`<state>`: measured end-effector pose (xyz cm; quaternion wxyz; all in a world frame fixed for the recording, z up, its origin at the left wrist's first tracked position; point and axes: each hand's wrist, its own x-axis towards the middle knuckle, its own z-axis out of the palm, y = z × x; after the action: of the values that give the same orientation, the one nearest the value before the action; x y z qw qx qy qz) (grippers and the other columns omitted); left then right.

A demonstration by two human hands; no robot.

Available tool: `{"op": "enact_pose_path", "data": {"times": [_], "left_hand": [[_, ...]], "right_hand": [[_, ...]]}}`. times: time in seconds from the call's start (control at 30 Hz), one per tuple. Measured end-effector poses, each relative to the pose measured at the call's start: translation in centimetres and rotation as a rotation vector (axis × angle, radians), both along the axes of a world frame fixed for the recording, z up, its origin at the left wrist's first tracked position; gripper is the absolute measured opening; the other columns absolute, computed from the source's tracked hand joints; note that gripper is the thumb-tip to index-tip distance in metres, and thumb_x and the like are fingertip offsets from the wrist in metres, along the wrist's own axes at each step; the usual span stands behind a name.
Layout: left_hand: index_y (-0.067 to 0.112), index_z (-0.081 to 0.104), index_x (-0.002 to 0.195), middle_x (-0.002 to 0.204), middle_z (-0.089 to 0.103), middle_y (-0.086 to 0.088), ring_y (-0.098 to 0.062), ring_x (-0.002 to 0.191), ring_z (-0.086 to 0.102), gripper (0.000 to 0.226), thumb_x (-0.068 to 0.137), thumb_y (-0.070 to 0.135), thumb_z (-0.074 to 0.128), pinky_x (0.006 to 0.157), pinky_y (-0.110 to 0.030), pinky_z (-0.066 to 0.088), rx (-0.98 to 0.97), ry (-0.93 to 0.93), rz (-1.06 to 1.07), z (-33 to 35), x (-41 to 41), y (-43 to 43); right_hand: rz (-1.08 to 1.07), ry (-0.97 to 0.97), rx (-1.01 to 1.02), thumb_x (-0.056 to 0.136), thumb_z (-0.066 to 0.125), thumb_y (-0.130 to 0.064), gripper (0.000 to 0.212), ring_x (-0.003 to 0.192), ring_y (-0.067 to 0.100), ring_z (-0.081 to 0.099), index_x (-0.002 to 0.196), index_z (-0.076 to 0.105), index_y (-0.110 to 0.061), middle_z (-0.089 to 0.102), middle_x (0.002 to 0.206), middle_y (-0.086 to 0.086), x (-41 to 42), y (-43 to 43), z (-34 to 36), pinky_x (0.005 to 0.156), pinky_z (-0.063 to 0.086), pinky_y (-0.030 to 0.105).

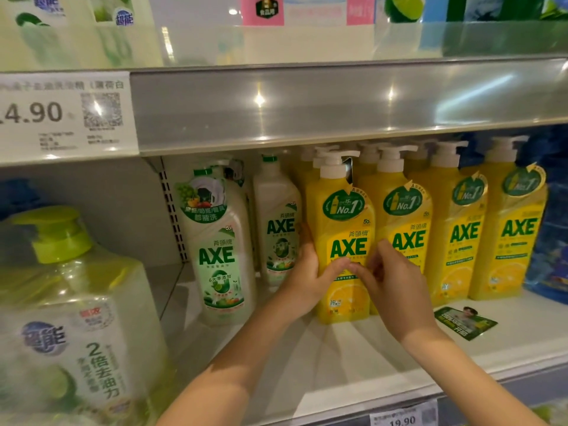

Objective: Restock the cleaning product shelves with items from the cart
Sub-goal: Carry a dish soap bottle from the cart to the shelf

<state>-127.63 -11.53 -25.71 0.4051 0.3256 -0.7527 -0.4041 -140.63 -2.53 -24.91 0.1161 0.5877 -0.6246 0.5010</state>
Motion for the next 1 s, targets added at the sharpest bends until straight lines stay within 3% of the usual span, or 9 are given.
{"op": "enact_pose_path", "data": {"times": [0.17, 0.27, 0.37, 0.43, 0.5, 0.6, 0.7, 1.0], "left_hand": [[0.031, 0.021, 0.145, 0.134, 0.051, -0.005, -0.021, 0.123, 0.053, 0.100, 0.066, 0.083, 0.056, 0.099, -0.050, 0.048, -0.048, -0.041, 0.058, -0.1, -0.3, -0.2], [0.018, 0.024, 0.145, 0.134, 0.050, -0.010, -0.026, 0.122, 0.053, 0.102, 0.069, 0.079, 0.053, 0.099, -0.049, 0.047, -0.088, -0.138, 0.150, 0.6, -0.3, 0.8], [0.010, 0.034, 0.138, 0.133, 0.049, -0.013, -0.029, 0.121, 0.050, 0.070, 0.088, 0.054, 0.056, 0.100, -0.047, 0.043, -0.105, -0.223, 0.227, 1.7, 0.3, 2.9], [0.012, 0.040, 0.132, 0.130, 0.054, -0.010, -0.026, 0.118, 0.054, 0.054, 0.095, 0.050, 0.047, 0.099, -0.047, 0.045, -0.053, -0.145, 0.246, 2.3, 1.5, 4.6], [0.018, 0.049, 0.123, 0.120, 0.061, -0.006, -0.023, 0.110, 0.059, 0.043, 0.096, 0.049, 0.039, 0.096, -0.043, 0.048, -0.010, -0.057, 0.292, 2.9, 3.4, 6.7], [0.022, 0.059, 0.097, 0.095, 0.068, 0.000, -0.013, 0.083, 0.065, 0.026, 0.102, 0.038, 0.039, 0.072, -0.027, 0.053, 0.150, 0.180, 0.268, 3.8, 7.5, 10.9], [0.020, 0.061, 0.089, 0.075, 0.065, 0.007, -0.004, 0.068, 0.062, 0.029, 0.103, 0.028, 0.037, 0.059, -0.017, 0.048, 0.205, 0.271, 0.227, 4.0, 13.0, 15.4], [0.020, 0.060, 0.085, 0.072, 0.058, 0.009, -0.005, 0.067, 0.053, 0.023, 0.102, 0.022, 0.045, 0.059, -0.017, 0.042, 0.138, 0.399, 0.581, 0.8, 33.1, 26.6]], "right_hand": [[0.047, 0.019, -0.020, 0.084, 0.071, -0.028, 0.032, 0.047, 0.004, 0.042, 0.073, 0.043, -0.016, 0.044, 0.053, -0.009, 0.0, -0.2, -0.1, 0.045, 0.032, 0.025], [0.050, -0.036, 0.048, 0.087, 0.066, -0.030, 0.027, 0.048, 0.018, 0.051, 0.080, 0.045, -0.014, 0.050, 0.057, -0.006, 0.4, 0.0, 0.0, 0.047, 0.043, 0.034], [0.115, -0.153, 0.114, 0.088, 0.064, -0.032, 0.020, 0.053, 0.024, 0.059, 0.083, 0.050, -0.018, 0.061, 0.065, 0.001, 1.3, 0.7, 0.6, 0.052, 0.053, 0.044], [0.184, -0.255, 0.049, 0.088, 0.064, -0.029, 0.015, 0.050, 0.022, 0.057, 0.078, 0.054, -0.024, 0.060, 0.059, -0.001, 2.5, 1.8, 1.3, 0.049, 0.053, 0.041], [0.363, -0.475, -0.043, 0.088, 0.062, -0.027, 0.018, 0.044, 0.015, 0.050, 0.072, 0.057, -0.023, 0.057, 0.054, 0.004, 4.7, 3.4, 2.2, 0.041, 0.046, 0.027], [0.660, -0.735, -0.014, 0.078, 0.060, -0.058, 0.037, 0.042, 0.010, 0.041, 0.072, 0.063, -0.021, 0.053, 0.055, 0.009, 8.4, 6.4, 3.7, 0.036, 0.031, 0.018], [0.821, -0.789, 0.104, 0.058, 0.063, -0.081, 0.063, 0.042, 0.011, 0.042, 0.073, 0.064, -0.020, 0.054, 0.053, 0.005, 13.1, 8.6, 4.2, 0.037, 0.029, 0.016], [1.208, -0.826, 0.381, 0.050, 0.064, -0.086, 0.066, 0.032, 0.007, 0.030, 0.064, 0.058, -0.021, 0.048, 0.044, 0.004, 33.7, 13.6, 2.1, 0.035, 0.018, 0.012]]}}
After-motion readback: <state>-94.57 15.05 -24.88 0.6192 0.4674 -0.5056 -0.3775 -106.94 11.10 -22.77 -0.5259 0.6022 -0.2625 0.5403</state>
